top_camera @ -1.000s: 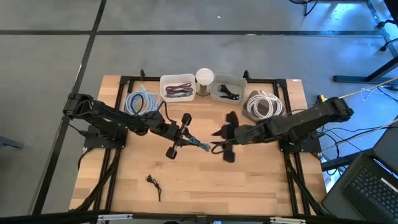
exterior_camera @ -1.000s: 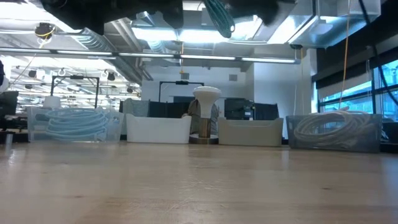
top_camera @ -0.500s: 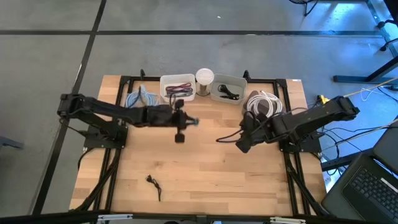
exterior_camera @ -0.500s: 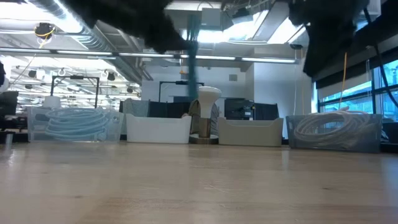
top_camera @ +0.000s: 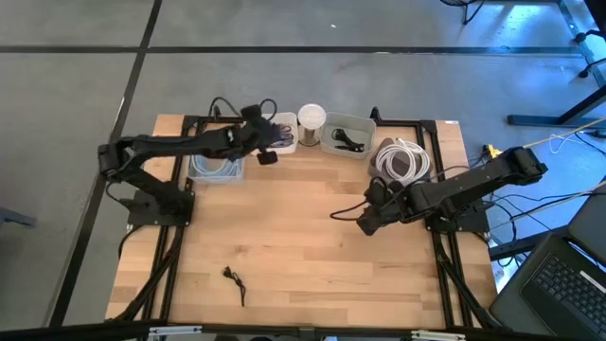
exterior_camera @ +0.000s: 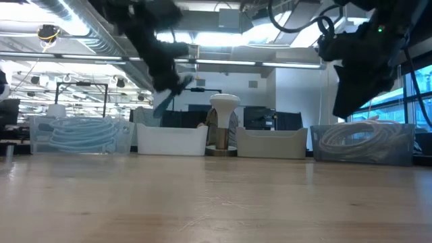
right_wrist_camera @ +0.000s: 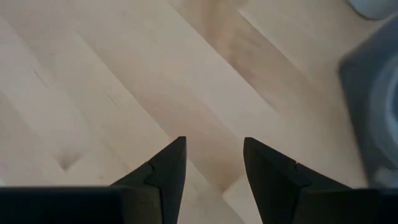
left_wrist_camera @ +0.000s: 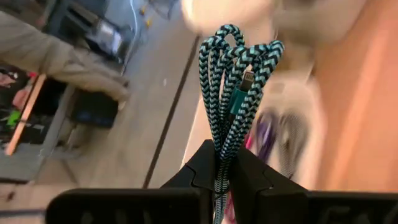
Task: Pick & Place USB Port
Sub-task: Put the blue USB cable into the white bin
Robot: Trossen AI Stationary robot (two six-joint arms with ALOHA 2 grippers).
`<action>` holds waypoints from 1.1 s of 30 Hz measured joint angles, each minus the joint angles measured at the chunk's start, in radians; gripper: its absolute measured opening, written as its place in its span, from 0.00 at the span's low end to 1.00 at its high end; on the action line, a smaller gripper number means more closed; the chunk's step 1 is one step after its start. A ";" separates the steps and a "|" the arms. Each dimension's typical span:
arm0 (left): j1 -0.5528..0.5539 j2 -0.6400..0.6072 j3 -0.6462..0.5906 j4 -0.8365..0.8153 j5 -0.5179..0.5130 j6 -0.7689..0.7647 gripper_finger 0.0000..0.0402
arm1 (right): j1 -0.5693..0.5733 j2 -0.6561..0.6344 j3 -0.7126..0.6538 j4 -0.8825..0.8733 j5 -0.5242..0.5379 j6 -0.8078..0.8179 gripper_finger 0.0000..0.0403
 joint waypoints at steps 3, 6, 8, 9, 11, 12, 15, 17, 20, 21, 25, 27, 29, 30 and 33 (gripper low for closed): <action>0.063 0.074 0.000 0.004 0.002 0.070 0.04 | -0.001 0.000 -0.020 0.058 0.000 -0.007 0.41; 0.111 0.156 0.002 0.016 -0.001 0.116 0.04 | -0.001 0.000 -0.023 0.067 0.000 -0.008 0.41; 0.137 0.215 0.025 0.017 0.008 0.122 0.04 | -0.001 0.000 -0.023 0.067 0.000 -0.010 0.41; 0.147 0.243 0.039 0.016 0.014 0.123 0.04 | -0.001 0.000 -0.023 0.066 0.000 -0.010 0.41; 0.161 0.297 0.074 -0.010 0.027 0.123 0.04 | -0.001 0.000 -0.023 0.068 0.002 -0.010 0.41; 0.165 0.322 0.092 -0.024 0.042 0.122 0.04 | -0.001 0.000 -0.023 0.067 0.005 -0.011 0.41; 0.167 0.393 0.150 -0.068 0.058 0.114 0.04 | -0.001 0.000 -0.023 0.068 0.005 -0.011 0.41; 0.164 0.428 0.185 -0.084 0.059 0.102 0.04 | -0.001 0.000 -0.023 0.072 0.006 -0.011 0.41; 0.163 0.473 0.223 -0.127 0.059 0.083 0.04 | -0.001 0.000 -0.023 0.072 0.008 -0.011 0.41; 0.164 0.486 0.232 -0.129 0.058 0.078 0.05 | -0.001 0.000 -0.023 0.072 0.008 -0.011 0.41; 0.163 0.512 0.243 -0.160 0.060 0.079 0.11 | -0.001 0.000 -0.023 0.072 0.008 -0.010 0.41; 0.160 0.516 0.243 -0.163 0.058 0.068 0.15 | -0.001 0.000 -0.023 0.072 0.008 -0.010 0.41; 0.156 0.514 0.243 -0.170 0.056 0.068 0.18 | -0.001 0.000 -0.023 0.072 0.008 -0.010 0.41; 0.154 0.511 0.243 -0.176 0.056 0.068 0.20 | -0.001 0.000 -0.023 0.072 0.008 -0.010 0.41; 0.144 0.477 0.243 -0.182 0.052 0.069 0.24 | -0.001 0.000 -0.023 0.072 0.008 -0.010 0.41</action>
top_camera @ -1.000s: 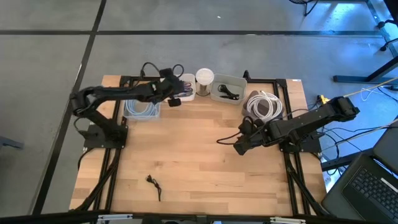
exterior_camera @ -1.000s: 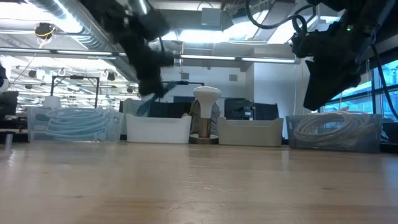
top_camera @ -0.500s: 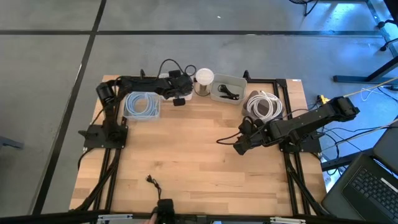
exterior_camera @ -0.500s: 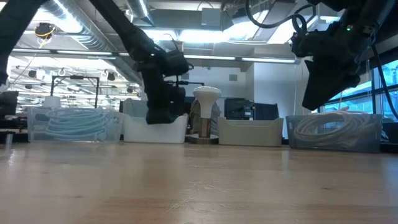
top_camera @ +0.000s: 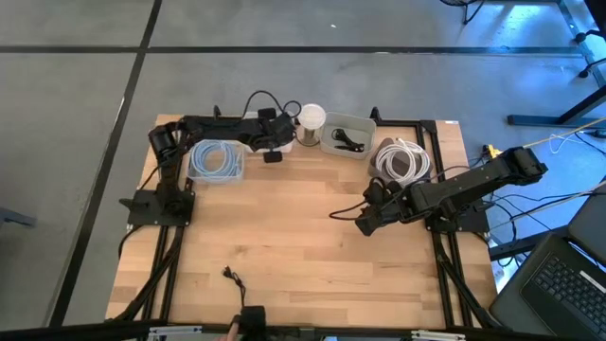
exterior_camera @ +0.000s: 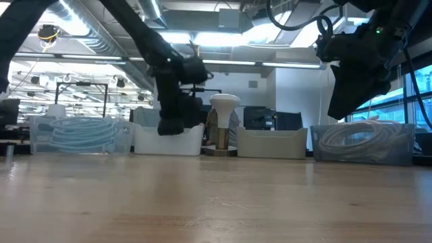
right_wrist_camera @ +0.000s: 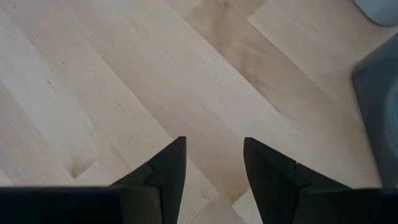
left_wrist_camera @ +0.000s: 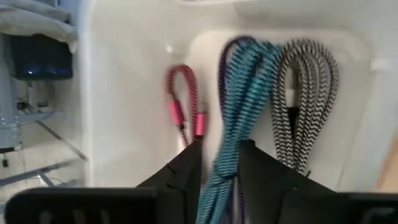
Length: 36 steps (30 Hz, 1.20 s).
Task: Pick & Place USB Port
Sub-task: Put the blue USB cable into the white bin, then put the black USB cable into the gray bin
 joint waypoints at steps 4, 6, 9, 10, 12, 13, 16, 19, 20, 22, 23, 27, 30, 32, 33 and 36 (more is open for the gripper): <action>-0.017 -0.082 0.000 -0.030 -0.006 -0.001 0.29 | 0.000 0.000 0.000 0.000 0.000 0.000 0.41; -0.032 -0.145 0.000 -0.059 -0.007 -0.016 0.30 | 0.000 0.000 0.000 0.000 0.000 0.000 0.41; -0.069 -0.261 0.000 -0.122 0.011 -0.073 0.31 | 0.000 0.000 0.000 0.000 -0.006 0.003 0.41; -0.084 -0.305 0.000 -0.148 0.028 -0.099 0.31 | 0.000 0.000 0.000 0.000 -0.010 0.003 0.41; -0.116 -0.400 0.000 -0.194 0.081 -0.161 0.31 | 0.000 0.000 0.000 0.000 -0.022 0.003 0.41; -0.133 -0.447 0.000 -0.221 0.120 -0.197 0.32 | 0.000 0.000 0.000 0.000 -0.027 0.003 0.40; -0.192 -0.587 0.000 -0.310 0.293 -0.336 0.32 | 0.000 0.000 0.000 0.000 -0.027 0.003 0.40; -0.268 -0.708 -0.008 -0.370 0.497 -0.465 0.32 | 0.000 0.000 0.000 0.000 -0.028 0.003 0.40; -0.302 -0.740 -0.015 -0.386 0.544 -0.499 0.32 | 0.000 0.000 0.000 0.000 -0.028 0.003 0.40; -0.378 -0.797 -0.043 -0.405 0.589 -0.559 0.32 | 0.000 0.000 0.000 0.000 -0.028 0.003 0.40; -0.423 -0.821 -0.060 -0.413 0.593 -0.590 0.32 | 0.000 0.000 0.000 0.000 -0.028 0.003 0.40; -0.598 -0.887 -0.129 -0.464 0.584 -0.693 0.32 | 0.000 0.000 0.000 0.000 -0.028 0.003 0.40; -0.722 -0.901 -0.203 -0.474 0.573 -0.760 0.32 | 0.000 0.000 0.000 0.000 -0.030 0.003 0.40; -0.801 -0.897 -0.265 -0.464 0.565 -0.778 0.32 | 0.000 0.000 0.000 0.000 -0.030 0.003 0.40; -0.839 -0.888 -0.303 -0.448 0.555 -0.783 0.32 | 0.000 0.000 0.000 0.000 -0.030 0.003 0.40; -0.935 -0.851 -0.419 -0.354 0.538 -0.786 0.32 | 0.000 0.000 0.000 0.000 -0.030 0.003 0.40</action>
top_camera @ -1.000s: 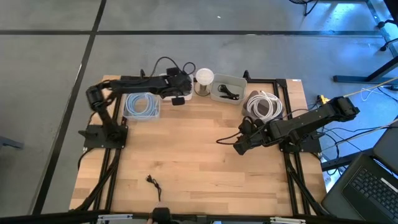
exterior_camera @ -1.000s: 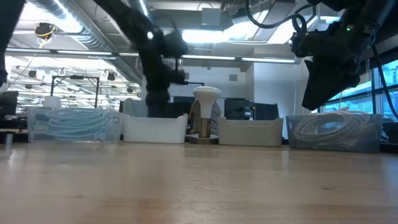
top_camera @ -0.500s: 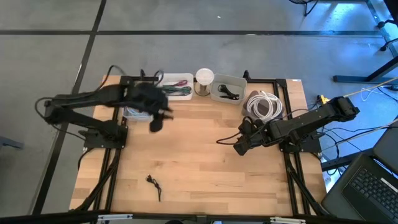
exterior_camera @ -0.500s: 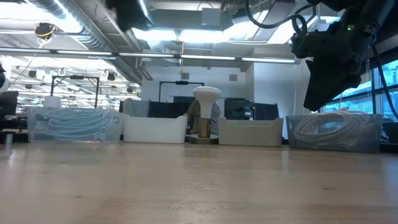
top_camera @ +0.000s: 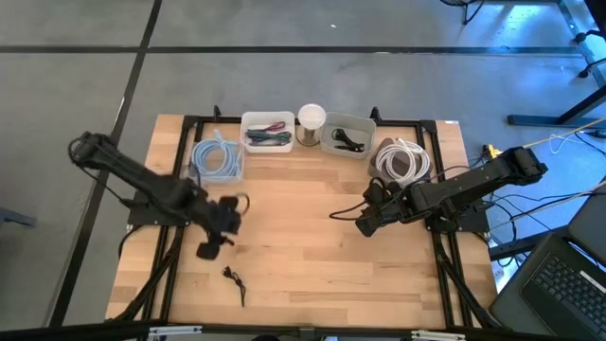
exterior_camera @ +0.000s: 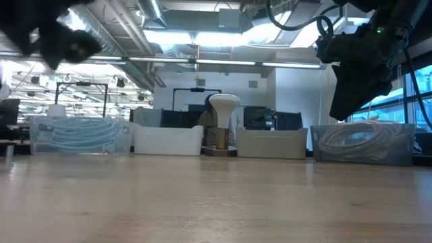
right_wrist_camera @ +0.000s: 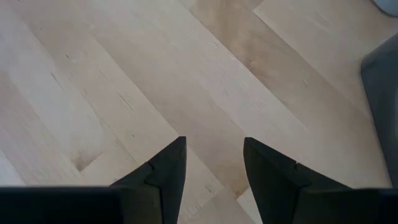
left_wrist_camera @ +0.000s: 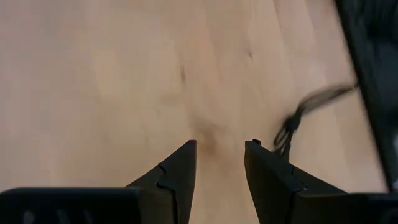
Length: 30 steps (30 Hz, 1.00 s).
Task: Pick & Place USB Port
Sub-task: Put the black USB cable into the gray bin
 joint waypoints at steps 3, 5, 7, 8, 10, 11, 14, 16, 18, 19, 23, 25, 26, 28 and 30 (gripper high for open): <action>-0.073 0.056 -0.095 0.130 -0.001 0.000 0.32 | 0.000 0.000 0.000 0.002 0.000 0.000 0.40; -0.109 0.099 -0.135 0.193 -0.001 0.000 0.32 | 0.000 0.000 0.000 0.002 0.000 0.000 0.40; -0.139 0.147 -0.156 0.261 -0.002 -0.001 0.32 | 0.000 0.000 0.000 0.003 0.000 0.000 0.40; -0.154 0.168 -0.161 0.288 -0.002 -0.008 0.32 | 0.000 0.000 0.000 0.003 0.000 0.000 0.40; -0.181 0.219 -0.162 0.334 -0.003 -0.029 0.32 | 0.000 0.000 0.000 0.003 0.000 0.000 0.40; -0.194 0.241 -0.162 0.358 0.000 -0.036 0.32 | 0.000 0.000 0.000 0.003 0.000 0.000 0.40; -0.235 0.306 -0.162 0.435 0.014 -0.037 0.32 | 0.000 0.000 0.000 0.007 0.000 0.000 0.40; -0.259 0.343 -0.162 0.470 0.015 -0.037 0.32 | 0.000 0.000 0.000 0.007 0.000 0.000 0.40; -0.276 0.377 -0.162 0.513 0.016 -0.040 0.32 | 0.000 0.000 0.000 0.009 0.000 0.000 0.40; -0.284 0.391 -0.162 0.527 0.016 -0.048 0.32 | 0.000 0.000 0.000 0.011 0.000 0.000 0.40; -0.301 0.445 -0.162 0.575 0.016 -0.084 0.32 | 0.000 0.000 0.000 0.011 0.000 0.000 0.40; -0.304 0.469 -0.162 0.580 0.015 -0.097 0.32 | 0.000 0.000 0.000 0.011 0.000 0.000 0.40; -0.306 0.477 -0.160 0.582 0.015 -0.103 0.32 | 0.000 0.000 0.000 0.013 0.000 0.000 0.40; -0.307 0.494 -0.158 0.584 0.012 -0.105 0.32 | 0.000 0.000 0.000 0.014 0.000 0.000 0.40; -0.308 0.504 -0.157 0.585 0.002 -0.099 0.31 | 0.000 0.000 0.000 0.015 0.000 0.000 0.40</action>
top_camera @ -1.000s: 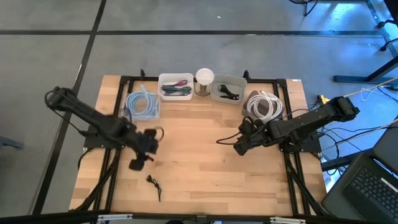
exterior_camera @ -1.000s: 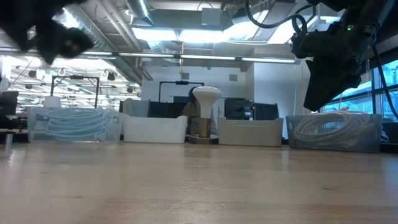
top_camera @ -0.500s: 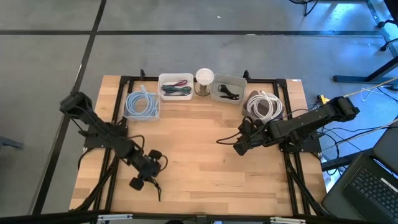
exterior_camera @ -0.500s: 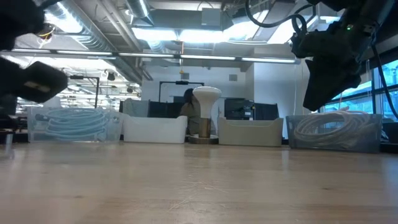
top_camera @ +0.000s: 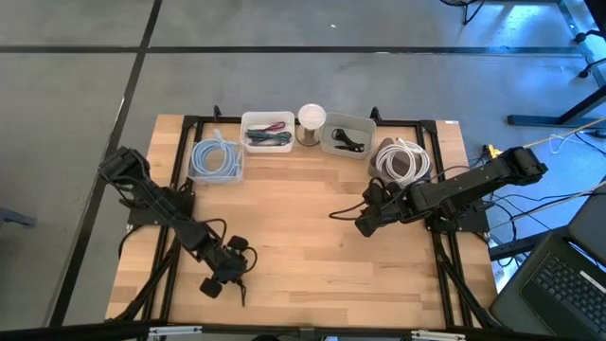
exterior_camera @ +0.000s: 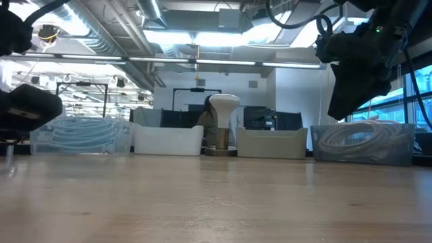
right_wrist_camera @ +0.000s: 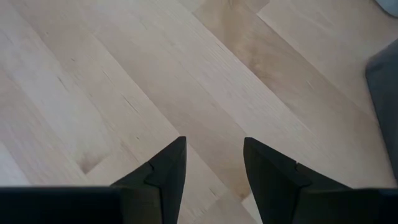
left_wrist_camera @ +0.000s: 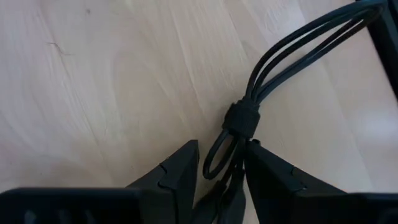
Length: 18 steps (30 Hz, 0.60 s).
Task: Pick & Place USB Port
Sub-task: Put the black USB cable into the gray bin
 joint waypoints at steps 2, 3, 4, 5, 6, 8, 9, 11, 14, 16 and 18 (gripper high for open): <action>0.000 0.001 0.000 0.000 -0.012 0.020 0.28 | 0.000 0.000 0.000 0.003 0.000 0.000 0.40; 0.000 0.002 0.000 0.001 -0.019 0.026 0.25 | 0.000 0.000 0.000 0.003 0.000 0.000 0.40; 0.000 0.002 0.001 -0.001 -0.031 0.026 0.21 | 0.000 0.000 0.000 0.004 0.000 0.000 0.40; -0.001 0.003 0.004 -0.004 -0.044 0.027 0.16 | 0.000 0.000 0.000 0.005 0.000 0.000 0.40; 0.000 0.004 0.006 -0.007 -0.051 0.027 0.11 | 0.000 0.000 0.000 0.008 0.000 0.000 0.40; 0.006 0.005 0.011 -0.010 -0.057 0.027 0.05 | 0.000 0.000 0.000 0.013 0.000 0.000 0.40; 0.009 0.006 0.014 -0.010 -0.060 0.023 0.05 | 0.000 0.000 0.000 0.014 0.001 0.000 0.40; 0.014 -0.001 0.018 -0.007 -0.100 0.034 0.04 | 0.000 0.000 0.000 0.014 0.001 0.000 0.40; 0.043 -0.025 0.013 -0.021 -0.286 0.113 0.04 | 0.000 0.000 0.000 0.014 0.003 0.000 0.40; 0.065 -0.065 0.013 -0.015 -0.420 0.171 0.04 | 0.000 0.000 0.000 0.024 0.003 0.001 0.40; 0.100 -0.125 0.014 -0.010 -0.505 0.240 0.04 | -0.001 0.000 0.000 0.074 0.015 -0.010 0.40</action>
